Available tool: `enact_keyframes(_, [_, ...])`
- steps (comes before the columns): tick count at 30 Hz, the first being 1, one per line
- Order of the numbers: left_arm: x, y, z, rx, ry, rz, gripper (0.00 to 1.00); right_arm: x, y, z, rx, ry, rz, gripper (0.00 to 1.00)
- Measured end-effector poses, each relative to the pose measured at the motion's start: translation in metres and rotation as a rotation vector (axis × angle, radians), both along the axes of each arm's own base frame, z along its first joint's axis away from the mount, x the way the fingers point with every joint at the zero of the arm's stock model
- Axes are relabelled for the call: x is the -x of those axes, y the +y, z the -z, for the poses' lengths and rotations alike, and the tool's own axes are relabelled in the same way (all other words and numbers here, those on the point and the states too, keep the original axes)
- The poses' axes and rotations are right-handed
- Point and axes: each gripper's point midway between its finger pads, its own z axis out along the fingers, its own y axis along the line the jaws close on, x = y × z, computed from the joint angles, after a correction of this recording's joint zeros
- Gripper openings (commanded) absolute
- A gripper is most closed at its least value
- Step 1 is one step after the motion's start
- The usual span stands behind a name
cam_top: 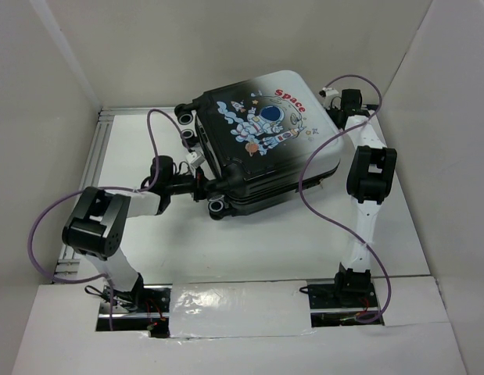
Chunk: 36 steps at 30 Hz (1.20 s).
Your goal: Pack the luggage
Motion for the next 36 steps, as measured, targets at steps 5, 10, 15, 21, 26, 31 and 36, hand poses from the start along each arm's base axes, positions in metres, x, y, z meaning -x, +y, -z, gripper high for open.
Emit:
enact_keyframes(5, [0.015, 0.012, -0.009, -0.003, 0.020, -0.132, 0.00, 0.001, 0.001, 0.003, -0.065, 0.022, 0.089, 0.00])
enact_keyframes(10, [0.029, 0.020, -0.018, 0.035, 0.047, -0.259, 0.00, 0.008, 0.003, 0.002, -0.163, 0.021, 0.190, 0.00])
enact_keyframes(15, [0.041, 0.015, -0.014, 0.045, 0.084, -0.338, 0.00, 0.016, 0.005, 0.003, -0.259, 0.027, 0.283, 0.00])
enact_keyframes(21, [0.064, 0.015, -0.012, 0.058, 0.077, -0.445, 0.00, 0.032, 0.010, 0.003, -0.304, 0.048, 0.386, 0.00])
enact_keyframes(26, [0.072, 0.020, -0.010, 0.053, 0.058, -0.538, 0.00, 0.043, 0.017, 0.003, -0.317, 0.066, 0.440, 0.00])
enact_keyframes(31, [0.086, 0.028, -0.008, 0.096, 0.031, -0.618, 0.00, 0.058, 0.025, 0.004, -0.352, 0.076, 0.488, 0.00])
enact_keyframes(36, [0.108, 0.027, -0.006, 0.115, -0.011, -0.615, 0.00, 0.066, 0.039, 0.004, -0.382, 0.099, 0.492, 0.00])
